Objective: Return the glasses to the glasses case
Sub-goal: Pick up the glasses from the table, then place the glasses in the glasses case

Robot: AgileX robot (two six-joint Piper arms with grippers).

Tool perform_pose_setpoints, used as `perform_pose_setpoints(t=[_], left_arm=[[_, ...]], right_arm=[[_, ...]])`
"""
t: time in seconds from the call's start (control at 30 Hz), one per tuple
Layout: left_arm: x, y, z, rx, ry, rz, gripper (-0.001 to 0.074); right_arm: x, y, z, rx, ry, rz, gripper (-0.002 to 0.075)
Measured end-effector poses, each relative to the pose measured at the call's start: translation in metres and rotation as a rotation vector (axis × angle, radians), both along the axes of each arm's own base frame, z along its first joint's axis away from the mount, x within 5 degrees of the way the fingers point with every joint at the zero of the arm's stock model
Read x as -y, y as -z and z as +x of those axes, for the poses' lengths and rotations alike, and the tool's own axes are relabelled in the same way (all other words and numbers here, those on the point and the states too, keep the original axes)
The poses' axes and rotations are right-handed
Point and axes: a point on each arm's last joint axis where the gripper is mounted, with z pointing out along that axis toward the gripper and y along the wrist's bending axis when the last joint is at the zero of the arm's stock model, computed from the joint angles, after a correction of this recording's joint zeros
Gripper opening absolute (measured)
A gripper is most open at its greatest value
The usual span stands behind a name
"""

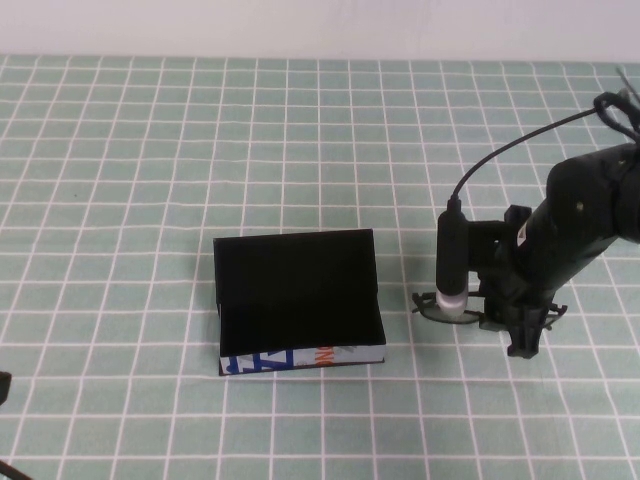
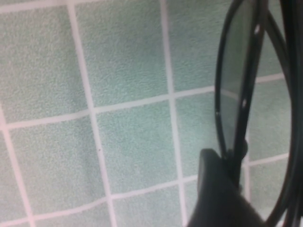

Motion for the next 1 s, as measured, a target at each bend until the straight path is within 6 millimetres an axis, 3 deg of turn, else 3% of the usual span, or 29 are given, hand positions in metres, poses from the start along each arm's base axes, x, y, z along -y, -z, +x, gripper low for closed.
perform_pose_setpoints(t=[0.67, 1.0], left_arm=[[0.000, 0.000, 0.000, 0.004, -0.001, 0.001, -0.0002], [0.000, 0.000, 0.000, 0.004, -0.001, 0.001, -0.0002]], right_arm=[[-0.005, -0.007, -0.006, -0.010, 0.012, 0.022, 0.0296], [-0.013, -0.038, -0.002, 0.032, 0.052, 0.134, 0.0296]])
